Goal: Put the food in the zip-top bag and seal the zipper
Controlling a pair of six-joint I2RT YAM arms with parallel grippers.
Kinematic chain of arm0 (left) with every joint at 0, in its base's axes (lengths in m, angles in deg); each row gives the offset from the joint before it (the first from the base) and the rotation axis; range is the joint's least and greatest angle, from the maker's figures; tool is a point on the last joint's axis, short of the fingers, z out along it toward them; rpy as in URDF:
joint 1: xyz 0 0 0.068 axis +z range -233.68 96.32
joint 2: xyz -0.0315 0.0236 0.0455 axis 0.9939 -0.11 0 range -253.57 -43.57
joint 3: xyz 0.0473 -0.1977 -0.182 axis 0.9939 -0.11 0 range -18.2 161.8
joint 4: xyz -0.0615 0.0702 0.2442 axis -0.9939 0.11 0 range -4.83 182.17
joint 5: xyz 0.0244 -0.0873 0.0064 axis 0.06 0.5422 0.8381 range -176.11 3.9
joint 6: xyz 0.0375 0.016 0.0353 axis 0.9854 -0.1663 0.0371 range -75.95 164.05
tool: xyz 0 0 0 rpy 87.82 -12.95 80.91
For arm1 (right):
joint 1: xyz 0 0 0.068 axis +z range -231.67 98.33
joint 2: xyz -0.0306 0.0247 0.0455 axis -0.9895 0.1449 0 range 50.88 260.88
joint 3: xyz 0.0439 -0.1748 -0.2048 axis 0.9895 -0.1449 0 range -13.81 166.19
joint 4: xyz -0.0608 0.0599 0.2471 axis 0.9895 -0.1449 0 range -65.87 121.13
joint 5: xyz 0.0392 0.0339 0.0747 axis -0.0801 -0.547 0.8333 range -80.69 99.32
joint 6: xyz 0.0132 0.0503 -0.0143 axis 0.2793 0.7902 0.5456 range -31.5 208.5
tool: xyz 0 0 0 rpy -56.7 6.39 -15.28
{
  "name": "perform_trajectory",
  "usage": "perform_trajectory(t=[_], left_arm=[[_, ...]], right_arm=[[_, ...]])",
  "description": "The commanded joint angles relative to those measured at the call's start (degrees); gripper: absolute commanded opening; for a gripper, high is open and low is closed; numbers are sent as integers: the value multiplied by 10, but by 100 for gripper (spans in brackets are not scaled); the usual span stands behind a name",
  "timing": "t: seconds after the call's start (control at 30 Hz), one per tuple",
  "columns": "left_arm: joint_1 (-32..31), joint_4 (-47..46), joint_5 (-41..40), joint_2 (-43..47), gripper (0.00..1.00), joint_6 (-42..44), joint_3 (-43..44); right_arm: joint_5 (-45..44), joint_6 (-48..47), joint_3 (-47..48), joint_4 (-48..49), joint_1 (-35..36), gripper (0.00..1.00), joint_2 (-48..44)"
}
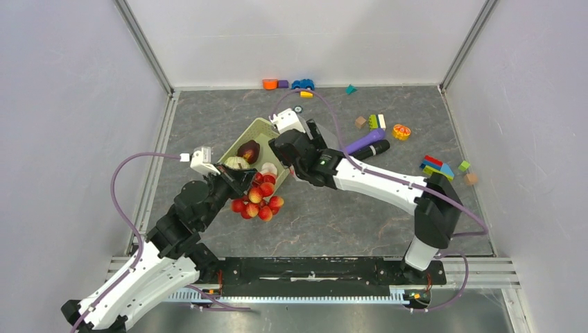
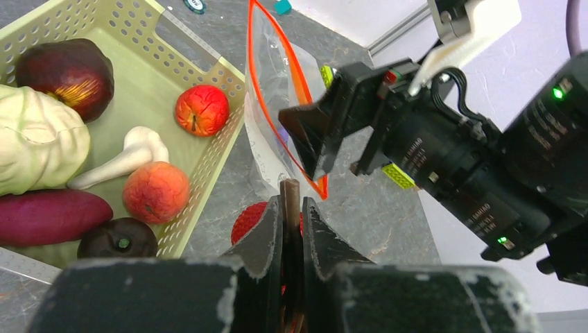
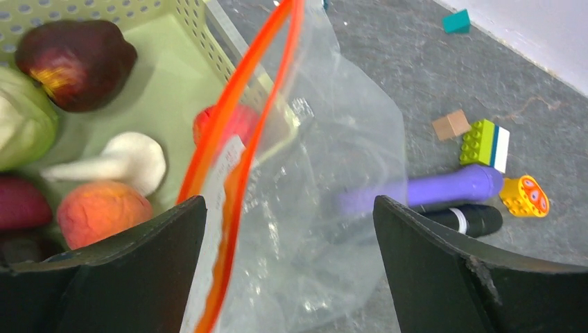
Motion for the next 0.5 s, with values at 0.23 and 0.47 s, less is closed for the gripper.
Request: perform_trajectory(t=[0.23,0.47], left_arm=[[-2,10,-31,23,2,19,-2],[-2,13,-32,26,2,22,-2]], right_arm=[[-54,65,96,7,-5,98,52],[4,69,110,-57,-22,89,79]])
